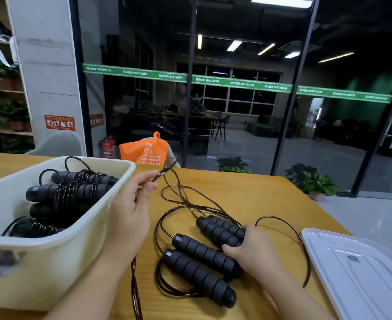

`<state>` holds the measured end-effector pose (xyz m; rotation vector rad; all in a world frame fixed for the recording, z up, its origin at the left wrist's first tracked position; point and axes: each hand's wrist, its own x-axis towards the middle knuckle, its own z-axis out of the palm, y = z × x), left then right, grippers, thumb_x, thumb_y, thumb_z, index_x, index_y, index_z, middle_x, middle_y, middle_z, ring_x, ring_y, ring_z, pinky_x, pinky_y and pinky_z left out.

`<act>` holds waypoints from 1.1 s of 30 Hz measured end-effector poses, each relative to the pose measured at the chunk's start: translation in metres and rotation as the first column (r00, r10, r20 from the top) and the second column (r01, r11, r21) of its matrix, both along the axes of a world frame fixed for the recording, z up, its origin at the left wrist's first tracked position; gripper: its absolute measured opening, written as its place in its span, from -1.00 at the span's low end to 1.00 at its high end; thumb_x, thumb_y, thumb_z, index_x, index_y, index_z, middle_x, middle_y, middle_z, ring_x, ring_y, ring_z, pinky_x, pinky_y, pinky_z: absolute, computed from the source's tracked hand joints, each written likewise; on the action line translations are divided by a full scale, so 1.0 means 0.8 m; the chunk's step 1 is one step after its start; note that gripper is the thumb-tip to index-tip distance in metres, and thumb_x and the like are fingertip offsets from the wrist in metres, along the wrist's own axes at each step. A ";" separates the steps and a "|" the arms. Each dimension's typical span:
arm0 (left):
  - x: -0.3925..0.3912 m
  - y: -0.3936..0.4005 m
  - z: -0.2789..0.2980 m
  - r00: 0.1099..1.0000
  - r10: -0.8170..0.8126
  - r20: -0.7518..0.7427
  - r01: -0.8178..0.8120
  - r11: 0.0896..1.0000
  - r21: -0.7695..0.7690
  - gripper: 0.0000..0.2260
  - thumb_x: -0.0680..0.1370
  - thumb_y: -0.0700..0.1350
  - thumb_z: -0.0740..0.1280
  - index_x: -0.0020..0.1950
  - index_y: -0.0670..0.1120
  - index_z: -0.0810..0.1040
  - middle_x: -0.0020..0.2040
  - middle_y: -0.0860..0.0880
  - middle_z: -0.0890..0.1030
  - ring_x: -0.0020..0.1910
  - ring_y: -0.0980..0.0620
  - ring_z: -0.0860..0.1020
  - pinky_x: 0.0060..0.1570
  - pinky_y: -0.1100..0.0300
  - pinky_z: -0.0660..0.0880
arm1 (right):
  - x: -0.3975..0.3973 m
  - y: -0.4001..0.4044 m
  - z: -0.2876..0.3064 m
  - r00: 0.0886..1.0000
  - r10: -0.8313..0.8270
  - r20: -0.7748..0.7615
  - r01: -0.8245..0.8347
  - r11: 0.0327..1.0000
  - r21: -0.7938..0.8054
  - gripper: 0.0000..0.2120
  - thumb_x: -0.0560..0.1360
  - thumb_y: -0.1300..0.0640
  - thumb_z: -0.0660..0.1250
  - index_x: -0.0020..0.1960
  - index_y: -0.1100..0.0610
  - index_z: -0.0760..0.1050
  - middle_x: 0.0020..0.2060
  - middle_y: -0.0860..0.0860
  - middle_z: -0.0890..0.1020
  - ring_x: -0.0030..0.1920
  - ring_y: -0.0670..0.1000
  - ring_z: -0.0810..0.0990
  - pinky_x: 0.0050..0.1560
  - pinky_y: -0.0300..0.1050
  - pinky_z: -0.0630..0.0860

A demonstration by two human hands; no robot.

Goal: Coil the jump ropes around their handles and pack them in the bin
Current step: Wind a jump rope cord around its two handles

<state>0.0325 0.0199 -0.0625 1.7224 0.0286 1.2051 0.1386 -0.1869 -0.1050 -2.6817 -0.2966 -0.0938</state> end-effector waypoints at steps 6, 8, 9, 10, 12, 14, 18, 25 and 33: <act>-0.016 0.010 0.049 0.978 0.040 0.206 -0.044 0.999 0.016 -0.78 0.62 -0.08 0.20 0.04 0.27 0.49 -0.21 0.04 0.58 -0.36 0.12 0.43 -0.39 0.32 0.39 | -0.009 -0.007 0.012 0.991 0.054 0.125 -0.016 0.958 -0.287 -0.52 0.40 -0.19 0.36 0.19 0.04 0.37 0.12 -0.02 0.49 0.18 0.03 0.45 0.09 -0.10 0.41; -0.017 0.008 0.068 0.980 0.037 0.194 -0.049 0.997 0.058 -0.78 0.63 -0.14 0.19 0.06 0.21 0.47 -0.18 -0.01 0.57 -0.38 0.15 0.41 -0.40 0.30 0.39 | -0.012 -0.008 0.014 0.991 0.057 0.123 -0.019 0.956 -0.293 -0.55 0.38 -0.19 0.36 0.14 0.04 0.39 0.06 -0.04 0.51 0.13 0.02 0.46 0.05 -0.10 0.42; -0.016 0.006 0.077 0.983 0.032 0.182 -0.048 0.995 0.083 -0.78 0.63 -0.15 0.19 0.06 0.20 0.47 -0.15 -0.02 0.58 -0.39 0.16 0.41 -0.40 0.27 0.40 | -0.012 -0.009 0.014 0.992 0.055 0.114 -0.024 0.965 -0.262 -0.58 0.37 -0.19 0.36 0.07 0.04 0.39 -0.01 -0.05 0.52 0.04 0.01 0.48 -0.04 -0.12 0.43; -0.015 0.004 0.087 0.985 0.027 0.169 -0.047 0.992 0.113 -0.77 0.63 -0.15 0.19 0.05 0.20 0.47 -0.14 0.00 0.60 -0.39 0.17 0.41 -0.39 0.24 0.41 | -0.013 -0.011 0.016 0.994 0.041 0.098 -0.023 0.984 -0.178 -0.62 0.34 -0.17 0.36 0.00 0.05 0.39 -0.10 -0.07 0.53 -0.06 -0.01 0.50 -0.16 -0.14 0.42; -0.010 0.001 0.101 0.990 0.010 0.138 -0.033 0.985 0.168 -0.76 0.63 -0.16 0.19 0.04 0.22 0.47 -0.13 0.06 0.61 -0.36 0.21 0.44 -0.34 0.22 0.44 | -0.010 -0.018 0.021 1.000 -0.003 -0.010 0.005 0.986 0.165 -0.66 0.34 -0.12 0.40 -0.05 0.06 0.42 -0.20 -0.05 0.55 -0.20 -0.03 0.52 -0.30 -0.15 0.40; -0.006 -0.001 0.112 0.994 0.001 0.110 -0.023 0.980 0.197 -0.75 0.63 -0.15 0.19 0.03 0.24 0.48 -0.11 0.12 0.62 -0.31 0.26 0.49 -0.25 0.16 0.48 | -0.006 -0.027 0.029 0.976 0.034 -0.213 0.103 0.792 0.601 -0.70 0.41 -0.06 0.43 -0.01 0.11 0.48 -0.22 0.00 0.58 -0.23 0.00 0.52 -0.27 -0.13 0.40; -0.004 0.001 0.131 0.996 0.011 0.093 -0.033 0.969 0.246 -0.73 0.64 -0.14 0.19 0.01 0.27 0.47 -0.15 0.18 0.60 -0.30 0.27 0.50 -0.23 0.16 0.51 | 0.008 -0.043 0.037 0.884 0.240 -0.401 0.354 0.217 0.910 -0.76 0.49 0.01 0.37 0.04 0.16 0.50 -0.19 0.10 0.59 -0.23 0.03 0.48 -0.27 -0.13 0.36; -0.014 0.013 0.167 0.989 0.135 0.051 -0.145 0.928 0.344 -0.80 0.63 -0.17 0.17 0.18 0.08 0.45 -0.14 0.17 0.53 -0.13 0.29 0.49 -0.12 0.51 0.37 | 0.013 -0.061 0.034 0.847 0.357 -0.394 0.410 0.034 0.912 -0.77 0.51 0.04 0.32 0.11 0.14 0.46 -0.22 0.10 0.63 -0.23 0.02 0.53 -0.24 -0.11 0.35; -0.020 -0.023 0.136 0.917 0.030 -0.398 0.145 0.904 0.402 -0.79 0.62 -0.18 0.21 0.15 0.12 0.46 -0.10 0.16 0.58 -0.23 0.20 0.54 -0.17 0.21 0.51 | -0.015 -0.048 0.049 0.722 0.625 -0.297 0.261 0.152 0.953 -0.42 0.19 0.12 0.50 0.16 0.28 0.51 -0.11 0.15 0.68 -0.14 0.12 0.64 -0.11 -0.01 0.49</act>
